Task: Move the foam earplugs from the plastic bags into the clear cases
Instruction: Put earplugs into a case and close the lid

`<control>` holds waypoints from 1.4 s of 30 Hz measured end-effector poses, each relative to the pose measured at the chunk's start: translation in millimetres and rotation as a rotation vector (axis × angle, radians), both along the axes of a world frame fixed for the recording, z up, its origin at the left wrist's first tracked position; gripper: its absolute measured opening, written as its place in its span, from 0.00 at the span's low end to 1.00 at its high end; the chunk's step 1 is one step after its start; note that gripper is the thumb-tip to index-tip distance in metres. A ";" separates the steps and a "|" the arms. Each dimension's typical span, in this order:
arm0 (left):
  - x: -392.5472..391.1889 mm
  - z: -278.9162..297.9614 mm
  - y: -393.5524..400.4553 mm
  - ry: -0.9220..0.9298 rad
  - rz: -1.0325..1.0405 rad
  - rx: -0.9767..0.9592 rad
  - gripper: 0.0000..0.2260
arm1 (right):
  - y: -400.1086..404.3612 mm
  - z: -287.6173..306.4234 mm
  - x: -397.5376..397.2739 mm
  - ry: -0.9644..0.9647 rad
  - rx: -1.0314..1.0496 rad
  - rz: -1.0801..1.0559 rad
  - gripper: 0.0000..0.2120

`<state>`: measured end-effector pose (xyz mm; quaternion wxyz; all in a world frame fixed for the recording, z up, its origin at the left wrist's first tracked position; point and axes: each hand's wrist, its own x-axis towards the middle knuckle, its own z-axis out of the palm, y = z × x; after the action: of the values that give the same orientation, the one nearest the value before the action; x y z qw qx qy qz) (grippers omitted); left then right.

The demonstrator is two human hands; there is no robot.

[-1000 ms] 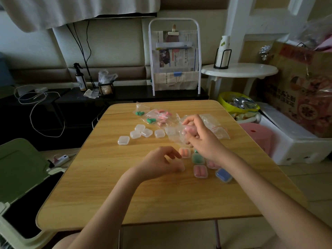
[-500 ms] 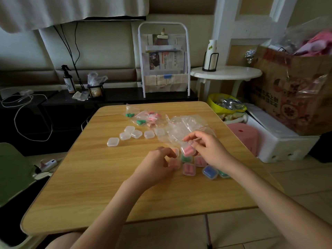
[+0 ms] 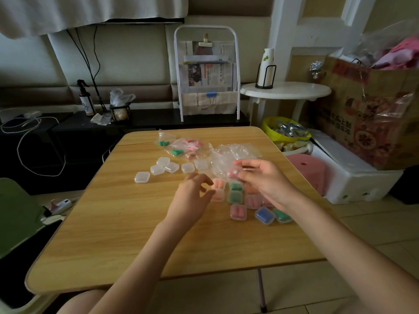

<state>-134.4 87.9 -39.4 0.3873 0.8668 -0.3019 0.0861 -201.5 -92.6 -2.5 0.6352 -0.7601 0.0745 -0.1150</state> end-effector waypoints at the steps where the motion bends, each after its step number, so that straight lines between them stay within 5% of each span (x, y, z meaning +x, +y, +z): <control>1: 0.7 4.4 2.5 -0.007 0.020 -0.056 0.08 | -2.2 2.3 -0.2 -0.013 -0.045 -0.022 0.17; 6: -6.5 21.7 9.6 0.220 -0.214 -0.187 0.23 | 9.8 -3.2 -0.7 -0.042 -0.216 0.054 0.18; 14: -4.6 9.4 17.3 0.177 -0.202 0.013 0.16 | -22.1 13.3 -2.9 0.031 -0.532 0.100 0.04; 20: -4.5 1.9 18.2 0.139 -0.212 0.169 0.15 | -52.7 21.3 -17.5 0.363 -0.803 0.348 0.12; 25: -9.5 4.9 14.4 0.098 -0.236 0.214 0.15 | -38.5 16.6 -21.7 0.439 -0.892 0.470 0.18; 38: -16.0 0.5 9.7 0.099 -0.267 0.193 0.16 | -45.3 10.8 -20.9 0.293 -0.771 0.269 0.06; 42: -18.0 1.8 9.5 0.097 -0.261 0.174 0.17 | -61.9 16.0 -31.7 0.588 -0.879 0.359 0.18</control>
<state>-152.3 97.4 -37.6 0.3326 0.8537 -0.3993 -0.0332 -233.2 -154.4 13.5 0.2204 -0.9543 0.0629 0.1919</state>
